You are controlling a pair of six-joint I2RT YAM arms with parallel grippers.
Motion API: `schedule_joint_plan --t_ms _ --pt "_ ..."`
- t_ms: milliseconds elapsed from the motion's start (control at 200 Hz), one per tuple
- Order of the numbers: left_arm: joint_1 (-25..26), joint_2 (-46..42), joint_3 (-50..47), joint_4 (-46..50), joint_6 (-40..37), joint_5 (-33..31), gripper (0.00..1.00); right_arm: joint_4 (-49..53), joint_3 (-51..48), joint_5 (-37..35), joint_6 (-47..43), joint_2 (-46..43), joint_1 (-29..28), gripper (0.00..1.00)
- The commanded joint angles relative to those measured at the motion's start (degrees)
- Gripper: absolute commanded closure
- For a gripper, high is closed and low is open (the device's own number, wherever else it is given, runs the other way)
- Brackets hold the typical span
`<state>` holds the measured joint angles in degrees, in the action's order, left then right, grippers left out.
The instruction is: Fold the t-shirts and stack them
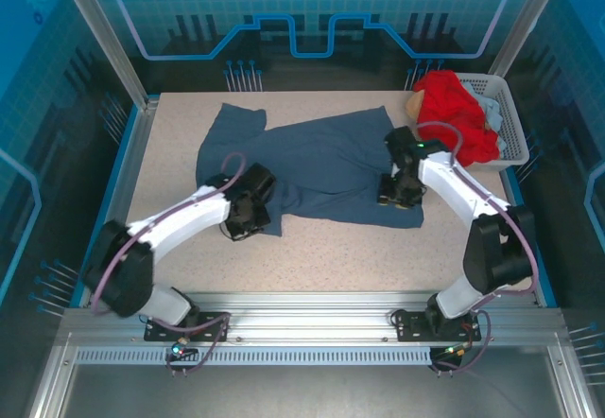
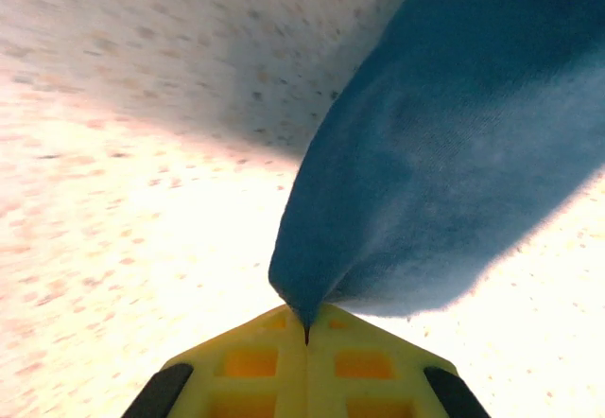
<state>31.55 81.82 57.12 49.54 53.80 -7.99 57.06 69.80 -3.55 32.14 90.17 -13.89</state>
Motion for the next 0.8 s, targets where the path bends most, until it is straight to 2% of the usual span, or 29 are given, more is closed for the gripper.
schedule_joint_plan --t_ms 0,215,330,465,610,715,795 --pt "-0.9 -7.3 -1.7 9.8 3.2 -7.4 1.00 1.8 -4.0 -0.5 5.0 -2.2 6.5 0.55" --pt "-7.1 -17.8 -1.3 16.4 6.4 -14.2 1.00 -0.2 -12.0 3.4 12.7 -5.4 16.4 0.50" --pt "-11.2 -22.0 1.5 17.4 6.2 -17.2 1.00 -0.9 -13.5 4.8 14.1 -6.5 17.2 0.50" --pt "-12.8 -23.8 8.1 18.4 5.4 -23.1 1.00 -1.7 -14.1 6.4 14.0 -5.0 17.1 0.49" --pt "-16.0 -22.5 14.5 16.8 1.2 -24.0 1.00 -3.2 -14.7 9.1 14.9 -2.8 14.7 0.49" --pt "-16.4 -20.9 16.0 15.9 -0.5 -24.1 1.00 -3.6 -15.6 10.0 17.6 -2.4 9.8 0.49" --pt "-16.4 -20.3 15.6 15.6 -0.4 -23.2 1.00 -3.4 -17.5 10.6 20.6 -3.8 5.1 0.54"
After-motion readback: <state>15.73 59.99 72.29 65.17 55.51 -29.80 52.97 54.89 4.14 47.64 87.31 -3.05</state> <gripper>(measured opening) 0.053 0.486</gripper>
